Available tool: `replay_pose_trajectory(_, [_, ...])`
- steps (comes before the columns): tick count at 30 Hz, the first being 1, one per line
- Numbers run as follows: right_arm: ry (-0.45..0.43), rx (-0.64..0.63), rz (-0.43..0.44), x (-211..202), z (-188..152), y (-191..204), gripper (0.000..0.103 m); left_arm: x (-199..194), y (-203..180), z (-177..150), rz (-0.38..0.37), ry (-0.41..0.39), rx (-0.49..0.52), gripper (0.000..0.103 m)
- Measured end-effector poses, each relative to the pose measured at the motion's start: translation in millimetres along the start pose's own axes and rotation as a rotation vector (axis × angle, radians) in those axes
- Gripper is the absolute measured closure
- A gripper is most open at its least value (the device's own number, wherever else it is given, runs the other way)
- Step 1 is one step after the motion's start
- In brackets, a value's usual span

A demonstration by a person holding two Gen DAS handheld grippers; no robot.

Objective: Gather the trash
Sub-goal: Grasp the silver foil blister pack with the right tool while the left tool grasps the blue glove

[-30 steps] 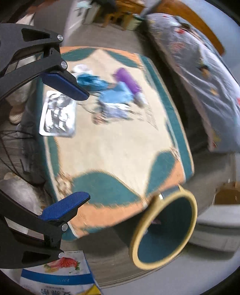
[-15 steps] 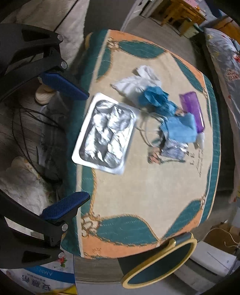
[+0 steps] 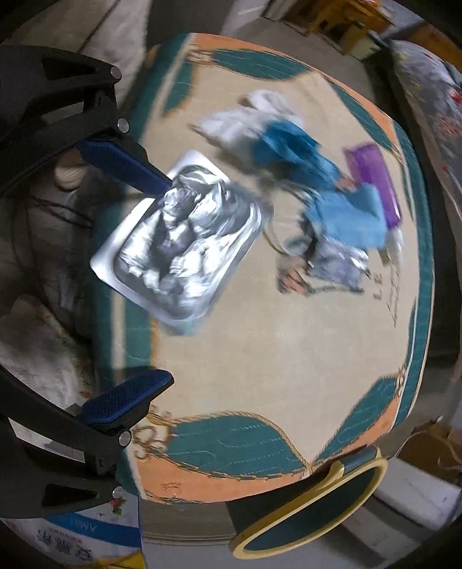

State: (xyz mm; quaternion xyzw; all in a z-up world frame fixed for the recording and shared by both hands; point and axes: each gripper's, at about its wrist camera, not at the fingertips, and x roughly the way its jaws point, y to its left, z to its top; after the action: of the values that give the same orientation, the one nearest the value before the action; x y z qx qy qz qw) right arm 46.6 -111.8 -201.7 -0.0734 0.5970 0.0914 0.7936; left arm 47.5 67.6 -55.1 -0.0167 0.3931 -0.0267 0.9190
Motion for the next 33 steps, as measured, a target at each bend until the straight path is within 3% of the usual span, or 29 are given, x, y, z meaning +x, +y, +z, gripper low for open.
replay_pose_trajectory(8, [-0.024, 0.065, 0.004, 10, 23, -20, 0.010, 6, 6, 0, 0.016, 0.013, -0.006, 0.007])
replay_pose_trajectory(10, [-0.025, 0.059, 0.013, 10, 21, -17, 0.021, 10, 7, 0, 0.023, 0.021, -0.006, 0.007])
replay_pose_trajectory(12, [-0.040, 0.044, 0.024, 5, 23, -13, 0.042, 14, 9, 0, 0.022, 0.035, -0.013, 0.007])
replay_pose_trajectory(13, [-0.042, 0.043, 0.023, 3, 24, -12, 0.043, 17, 10, -1, 0.020, 0.044, -0.018, 0.007])
replay_pose_trajectory(16, [-0.029, 0.084, 0.063, -1, 26, -18, 0.044, 26, 13, -5, 0.024, 0.079, -0.027, 0.007])
replay_pose_trajectory(22, [-0.049, 0.157, 0.049, -39, 52, -50, 0.044, 43, 8, -15, 0.016, 0.141, -0.017, 0.007])
replay_pose_trajectory(28, [-0.171, 0.133, 0.024, -106, 96, -84, 0.044, 66, -17, -32, -0.013, 0.219, 0.059, 0.007])
replay_pose_trajectory(33, [-0.264, 0.098, 0.021, -131, 107, -101, 0.044, 91, -40, -49, -0.038, 0.299, 0.147, 0.009])
